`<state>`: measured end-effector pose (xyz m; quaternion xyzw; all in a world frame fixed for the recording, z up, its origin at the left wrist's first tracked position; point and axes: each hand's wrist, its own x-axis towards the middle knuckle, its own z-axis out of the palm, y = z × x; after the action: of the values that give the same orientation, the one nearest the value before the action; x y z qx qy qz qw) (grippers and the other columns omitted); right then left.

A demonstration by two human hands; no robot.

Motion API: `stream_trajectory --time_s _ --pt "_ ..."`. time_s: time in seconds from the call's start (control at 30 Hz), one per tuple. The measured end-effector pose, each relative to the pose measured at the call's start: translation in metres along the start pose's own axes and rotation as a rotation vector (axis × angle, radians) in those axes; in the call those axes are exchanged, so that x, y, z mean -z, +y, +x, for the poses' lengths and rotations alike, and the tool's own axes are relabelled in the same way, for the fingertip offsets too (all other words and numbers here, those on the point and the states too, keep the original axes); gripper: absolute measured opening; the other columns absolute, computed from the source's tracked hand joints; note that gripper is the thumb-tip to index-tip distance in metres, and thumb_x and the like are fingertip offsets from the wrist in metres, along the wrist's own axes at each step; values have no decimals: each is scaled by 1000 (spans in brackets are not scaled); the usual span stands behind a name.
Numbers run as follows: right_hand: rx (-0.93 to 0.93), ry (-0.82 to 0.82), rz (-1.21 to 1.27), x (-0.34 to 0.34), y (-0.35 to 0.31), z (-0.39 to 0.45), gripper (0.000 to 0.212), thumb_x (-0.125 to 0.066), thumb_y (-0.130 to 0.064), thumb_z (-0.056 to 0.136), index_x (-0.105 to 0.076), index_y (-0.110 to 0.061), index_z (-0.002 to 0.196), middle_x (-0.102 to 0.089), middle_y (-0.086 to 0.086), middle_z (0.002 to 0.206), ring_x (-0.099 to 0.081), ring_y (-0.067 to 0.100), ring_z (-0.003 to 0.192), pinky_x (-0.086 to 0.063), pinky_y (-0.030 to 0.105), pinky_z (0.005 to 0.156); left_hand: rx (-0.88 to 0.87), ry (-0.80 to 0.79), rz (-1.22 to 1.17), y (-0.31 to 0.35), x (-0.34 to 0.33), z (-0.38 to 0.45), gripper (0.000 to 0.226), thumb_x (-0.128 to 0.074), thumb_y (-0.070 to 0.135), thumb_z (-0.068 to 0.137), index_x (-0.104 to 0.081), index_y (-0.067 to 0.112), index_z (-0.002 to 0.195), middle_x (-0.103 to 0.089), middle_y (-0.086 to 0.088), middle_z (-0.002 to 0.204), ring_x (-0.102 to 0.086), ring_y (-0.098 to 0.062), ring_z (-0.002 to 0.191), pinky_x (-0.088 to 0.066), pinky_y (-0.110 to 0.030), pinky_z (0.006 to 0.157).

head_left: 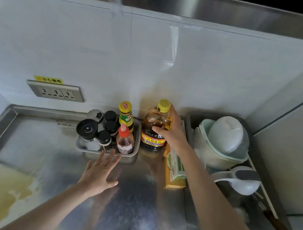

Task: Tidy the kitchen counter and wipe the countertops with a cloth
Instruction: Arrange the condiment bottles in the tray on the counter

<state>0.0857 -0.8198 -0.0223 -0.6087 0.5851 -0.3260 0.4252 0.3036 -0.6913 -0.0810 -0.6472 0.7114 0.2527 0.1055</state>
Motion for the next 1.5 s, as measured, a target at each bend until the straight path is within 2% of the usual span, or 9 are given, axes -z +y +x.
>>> stream_trajectory --time_s 0.2,0.47,0.7,0.87,0.97,1.1,1.23,1.37,1.5 --pt "128 251 -105 -32 2 -38 83 -63 -38 85 -5 -43 143 -1 3 157 -3 18 144 -19 36 112 -17 -31 -17 -2 5 -1 85 -47 50 88 15 32 143 24 8 152 19 -19 141 -7 -49 114" --pt "28 451 -77 -59 -1 -23 90 -74 -24 76 -15 -35 144 -21 12 148 -29 31 135 -36 48 105 -22 11 -19 -3 -5 -1 87 -47 49 88 19 31 141 33 11 144 23 -18 140 -9 -51 114" --pt "85 445 -84 -54 2 -15 86 -74 -17 77 -22 -29 144 -26 12 147 -34 26 131 -35 41 105 -33 32 -34 -6 -10 1 91 -49 45 88 28 29 133 35 10 140 30 -14 132 -11 -51 115" --pt "17 331 -60 -45 -1 -22 96 -70 -19 80 -3 -37 146 -3 12 156 -9 25 143 -20 40 111 -79 132 -105 -9 -3 -4 72 -48 34 91 -2 26 146 15 14 149 8 -13 143 -11 -45 115" --pt "116 436 -102 -50 4 -54 79 -60 -10 85 -12 -22 147 -12 11 154 -10 17 142 -9 21 111 -22 479 -254 -16 -1 -19 42 -52 19 88 -47 21 130 -48 3 138 -48 -20 124 -38 -38 100" --pt "-212 345 -1 -91 21 -95 27 -49 -16 92 -47 -11 119 -56 8 112 -55 20 102 -42 24 82 463 772 -738 -51 -3 -19 15 -51 15 86 -52 13 101 -57 -10 103 -59 -28 83 -48 -40 75" --pt "-759 108 604 -131 32 -80 27 -54 -30 93 -52 -9 110 -64 7 89 -64 21 77 -55 35 72 724 558 -1430 -85 13 10 35 -48 20 94 -41 13 127 -56 -15 119 -61 -31 81 -50 -39 69" --pt "-737 184 914 -145 32 -66 10 -55 -16 93 -49 -9 96 -66 14 85 -66 24 74 -54 31 69 706 439 -1625 -87 23 23 34 -48 12 94 -46 10 128 -62 -13 92 -62 -28 78 -52 -39 72" --pt "-733 227 917 -143 30 -58 8 -52 -8 94 -44 -8 90 -64 13 76 -65 22 69 -54 31 70 655 419 -1753 -90 22 26 30 -47 3 93 -49 1 122 -62 -20 108 -67 -21 65 -49 -34 78"
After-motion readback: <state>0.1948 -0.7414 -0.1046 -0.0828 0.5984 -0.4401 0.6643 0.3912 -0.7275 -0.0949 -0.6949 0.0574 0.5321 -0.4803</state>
